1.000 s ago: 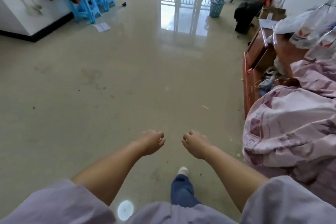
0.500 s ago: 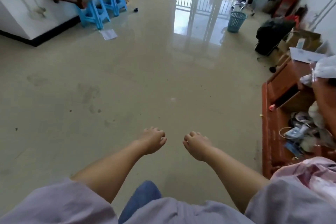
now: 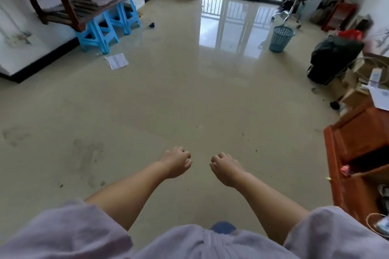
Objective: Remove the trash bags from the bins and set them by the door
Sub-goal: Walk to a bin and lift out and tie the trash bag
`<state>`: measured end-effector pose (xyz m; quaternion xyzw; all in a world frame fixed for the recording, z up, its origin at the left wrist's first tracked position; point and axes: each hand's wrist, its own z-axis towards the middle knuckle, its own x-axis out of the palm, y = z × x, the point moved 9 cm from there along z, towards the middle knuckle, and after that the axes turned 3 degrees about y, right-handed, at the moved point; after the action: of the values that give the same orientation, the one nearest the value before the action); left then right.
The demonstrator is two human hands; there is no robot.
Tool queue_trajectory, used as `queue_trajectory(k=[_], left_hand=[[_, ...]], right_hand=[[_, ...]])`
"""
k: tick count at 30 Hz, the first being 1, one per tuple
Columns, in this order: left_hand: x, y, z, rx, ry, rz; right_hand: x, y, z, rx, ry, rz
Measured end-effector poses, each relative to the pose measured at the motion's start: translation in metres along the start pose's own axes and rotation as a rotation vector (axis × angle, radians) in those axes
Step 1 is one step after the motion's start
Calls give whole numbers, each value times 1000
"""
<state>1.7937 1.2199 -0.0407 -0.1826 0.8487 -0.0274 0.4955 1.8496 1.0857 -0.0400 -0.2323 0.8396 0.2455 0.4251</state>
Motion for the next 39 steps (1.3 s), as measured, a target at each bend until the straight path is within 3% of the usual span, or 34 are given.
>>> queue_trajectory(k=[7, 19, 27, 32, 35, 39], left_hand=[[-93, 15, 166, 52, 11, 74], [-293, 46, 444, -34, -47, -66], [-402, 124, 635, -54, 8, -123], [-497, 175, 749, -63, 51, -80], [-541, 191, 809, -48, 63, -70], [-585, 203, 899, -37, 97, -35]], right_hand=[[-90, -45, 157, 21, 5, -21], [-310, -138, 438, -34, 49, -99], [-420, -152, 638, -71, 87, -145], [-513, -163, 756, 3, 65, -66], [-555, -169, 808, 26, 57, 40], [-602, -193, 891, 23, 64, -17]])
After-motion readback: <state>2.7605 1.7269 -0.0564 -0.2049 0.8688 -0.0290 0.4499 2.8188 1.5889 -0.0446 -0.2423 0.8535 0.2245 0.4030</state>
